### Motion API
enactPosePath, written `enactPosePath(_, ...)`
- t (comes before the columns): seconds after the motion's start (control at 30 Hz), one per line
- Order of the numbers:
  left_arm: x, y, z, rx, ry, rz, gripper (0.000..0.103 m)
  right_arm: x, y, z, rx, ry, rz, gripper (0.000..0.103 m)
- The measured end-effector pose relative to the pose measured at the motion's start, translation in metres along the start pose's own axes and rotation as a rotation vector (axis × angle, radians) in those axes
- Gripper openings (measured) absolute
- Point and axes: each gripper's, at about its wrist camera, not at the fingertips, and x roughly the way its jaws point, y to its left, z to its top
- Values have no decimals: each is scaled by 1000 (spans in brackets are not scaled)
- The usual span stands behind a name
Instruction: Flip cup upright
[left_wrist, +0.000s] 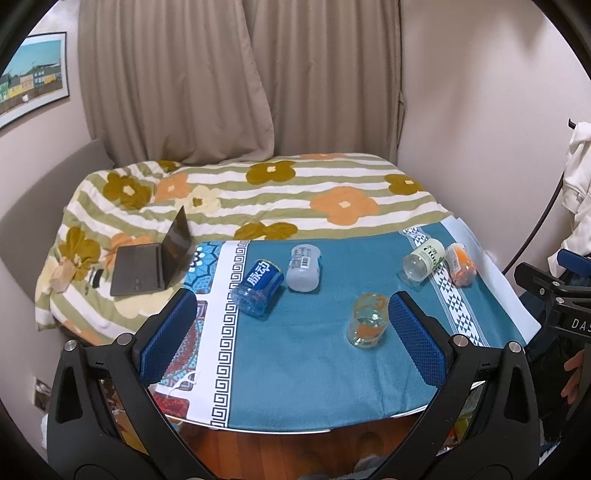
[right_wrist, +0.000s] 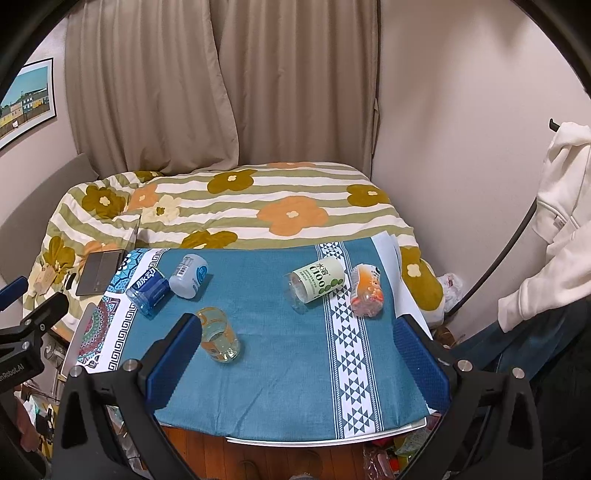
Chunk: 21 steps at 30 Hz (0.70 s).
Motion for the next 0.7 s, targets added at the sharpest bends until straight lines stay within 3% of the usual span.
enactPosePath(0.7,2,1,3,-5,-14,5,103,2,-3,2,-8,0,-5,103)
